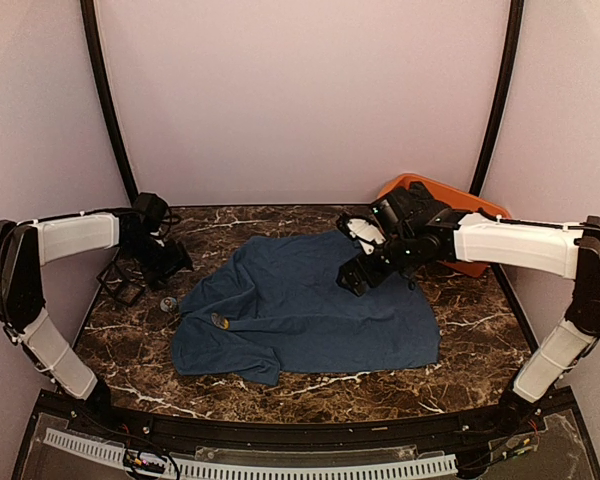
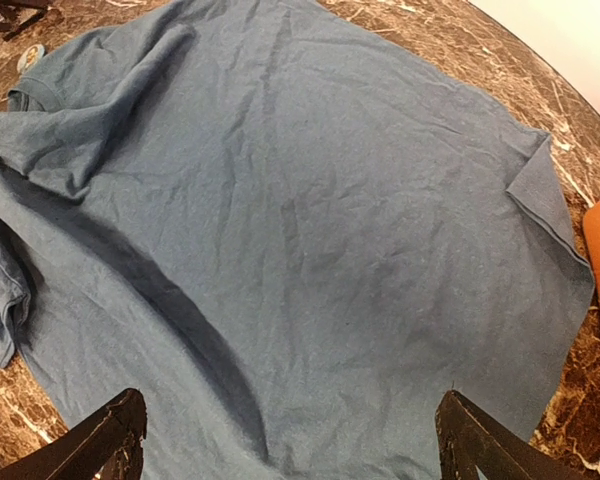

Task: Pin the brooch onto the clothing
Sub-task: Pick up the brooch from the center of the board.

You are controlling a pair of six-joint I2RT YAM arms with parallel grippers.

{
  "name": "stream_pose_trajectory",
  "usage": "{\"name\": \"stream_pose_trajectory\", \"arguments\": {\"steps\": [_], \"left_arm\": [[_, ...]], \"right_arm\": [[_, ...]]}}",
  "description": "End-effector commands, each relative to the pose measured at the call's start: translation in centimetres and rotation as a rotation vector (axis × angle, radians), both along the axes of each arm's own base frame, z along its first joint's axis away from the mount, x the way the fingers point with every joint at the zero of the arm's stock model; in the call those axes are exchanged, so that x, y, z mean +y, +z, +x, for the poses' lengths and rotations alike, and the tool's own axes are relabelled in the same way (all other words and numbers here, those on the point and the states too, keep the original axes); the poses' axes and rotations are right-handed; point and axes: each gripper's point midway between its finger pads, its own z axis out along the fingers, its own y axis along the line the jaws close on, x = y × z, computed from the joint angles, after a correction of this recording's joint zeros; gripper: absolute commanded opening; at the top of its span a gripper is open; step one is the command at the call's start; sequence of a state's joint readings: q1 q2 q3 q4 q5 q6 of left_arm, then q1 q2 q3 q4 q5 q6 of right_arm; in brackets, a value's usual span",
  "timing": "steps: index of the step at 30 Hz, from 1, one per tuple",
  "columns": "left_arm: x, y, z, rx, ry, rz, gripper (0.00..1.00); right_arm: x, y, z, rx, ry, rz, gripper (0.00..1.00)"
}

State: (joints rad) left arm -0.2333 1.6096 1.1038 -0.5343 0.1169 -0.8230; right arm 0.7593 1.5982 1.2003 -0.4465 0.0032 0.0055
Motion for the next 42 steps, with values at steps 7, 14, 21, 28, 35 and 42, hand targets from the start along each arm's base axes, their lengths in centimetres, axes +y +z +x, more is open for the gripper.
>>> {"name": "stream_pose_trajectory", "arguments": {"steps": [7,14,21,28,35,42], "left_arm": [[4.8,-3.0,-5.1,0.124,-0.019,0.168,0.84],[5.4,-5.9,-6.1,0.208,-0.036,0.18,0.84],[4.9,-7.3,-5.5,0.234,-0.045,0.16,0.81],[5.0,-7.9,-5.0,0.245,-0.041,0.168,0.77],[5.3,-8.5,-5.1,0.266,-0.047,0.192,0.7],[5.7,-9.1,-5.1,0.311,-0.066,0.226,0.67]], "right_arm": [[2.1,-0.1,-0.4,0.027,0.054,0.031,0.99],[2.0,-0.3,-1.0,0.038,0.063,0.03,0.99],[2.2,-0.3,-1.1,0.044,0.07,0.031,0.99],[2.0,-1.0,-1.3,0.053,0.068,0.022,0.99],[1.8,-1.1,-1.4,0.054,0.065,0.017,0.99],[2.0,-1.2,-1.5,0.058,0.067,0.026,0.99]]}}
